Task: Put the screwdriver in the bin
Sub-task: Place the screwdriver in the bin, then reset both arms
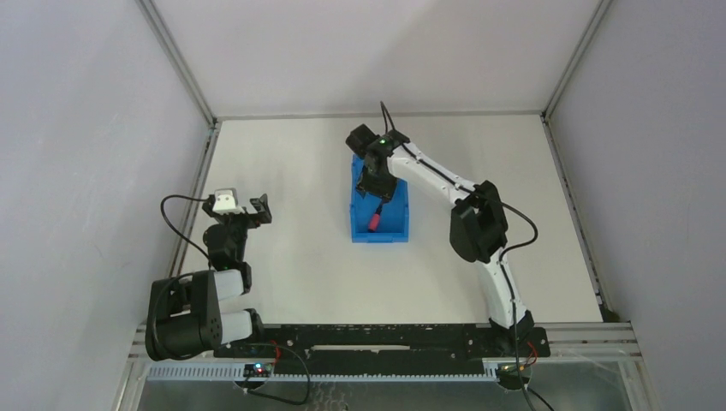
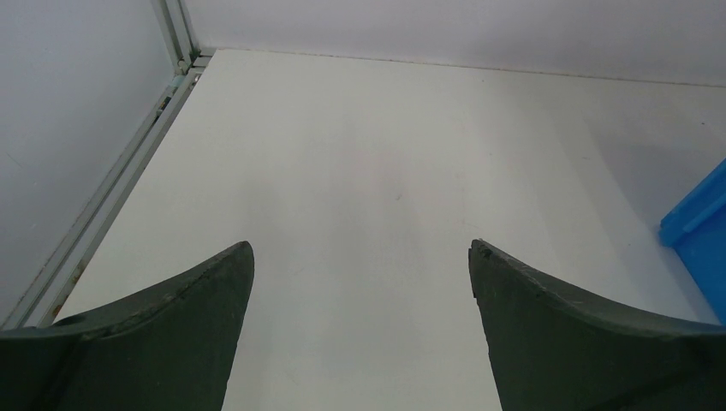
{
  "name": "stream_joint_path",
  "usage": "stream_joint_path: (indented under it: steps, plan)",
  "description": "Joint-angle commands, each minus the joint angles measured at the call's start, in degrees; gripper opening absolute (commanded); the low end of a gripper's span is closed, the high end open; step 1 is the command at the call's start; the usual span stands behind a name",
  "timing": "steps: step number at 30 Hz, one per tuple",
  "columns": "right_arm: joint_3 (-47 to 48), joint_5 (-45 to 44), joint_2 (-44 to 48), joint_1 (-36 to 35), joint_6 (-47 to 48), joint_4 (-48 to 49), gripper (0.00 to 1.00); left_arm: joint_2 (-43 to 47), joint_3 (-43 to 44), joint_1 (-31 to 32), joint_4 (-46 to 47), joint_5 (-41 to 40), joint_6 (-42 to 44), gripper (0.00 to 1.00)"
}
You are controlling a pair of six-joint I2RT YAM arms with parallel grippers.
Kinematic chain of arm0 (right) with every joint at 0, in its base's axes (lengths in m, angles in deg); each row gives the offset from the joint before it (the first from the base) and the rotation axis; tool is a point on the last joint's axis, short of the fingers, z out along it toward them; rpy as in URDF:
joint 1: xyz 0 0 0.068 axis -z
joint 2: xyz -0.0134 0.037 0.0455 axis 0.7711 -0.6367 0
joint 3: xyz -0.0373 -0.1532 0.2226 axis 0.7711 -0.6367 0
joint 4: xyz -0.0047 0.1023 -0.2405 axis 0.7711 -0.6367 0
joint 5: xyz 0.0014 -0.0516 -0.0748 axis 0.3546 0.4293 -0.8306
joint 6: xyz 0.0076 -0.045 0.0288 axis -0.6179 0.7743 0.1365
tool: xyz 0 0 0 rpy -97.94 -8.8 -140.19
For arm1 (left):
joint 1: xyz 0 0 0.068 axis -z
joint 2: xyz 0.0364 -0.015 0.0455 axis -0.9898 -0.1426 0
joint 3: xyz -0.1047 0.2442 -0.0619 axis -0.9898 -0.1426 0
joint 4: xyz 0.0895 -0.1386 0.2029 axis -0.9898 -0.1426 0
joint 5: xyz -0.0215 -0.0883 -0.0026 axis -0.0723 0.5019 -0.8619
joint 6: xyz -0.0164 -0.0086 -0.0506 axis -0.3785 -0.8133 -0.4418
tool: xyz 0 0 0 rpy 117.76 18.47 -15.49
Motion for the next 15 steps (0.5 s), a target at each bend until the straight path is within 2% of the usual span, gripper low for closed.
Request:
stream_joint_path:
  steps: [1, 6, 15]
  plan:
    - [4.5, -2.4, 5.4, -0.2, 1.9, -3.1, 0.60, 0.3, -1.0, -0.4, 2.6, 0.7, 0.9, 1.00]
    - [8.4, -5.2, 8.7, -0.2, 6.3, -5.5, 0.61, 0.3, -0.9, -0.4, 2.6, 0.6, 0.9, 1.00]
    - [5.5, -9.6, 19.7, 2.2, 16.9, -4.7, 0.70, 0.3, -1.0, -0.4, 2.5, 0.6, 0.9, 1.00]
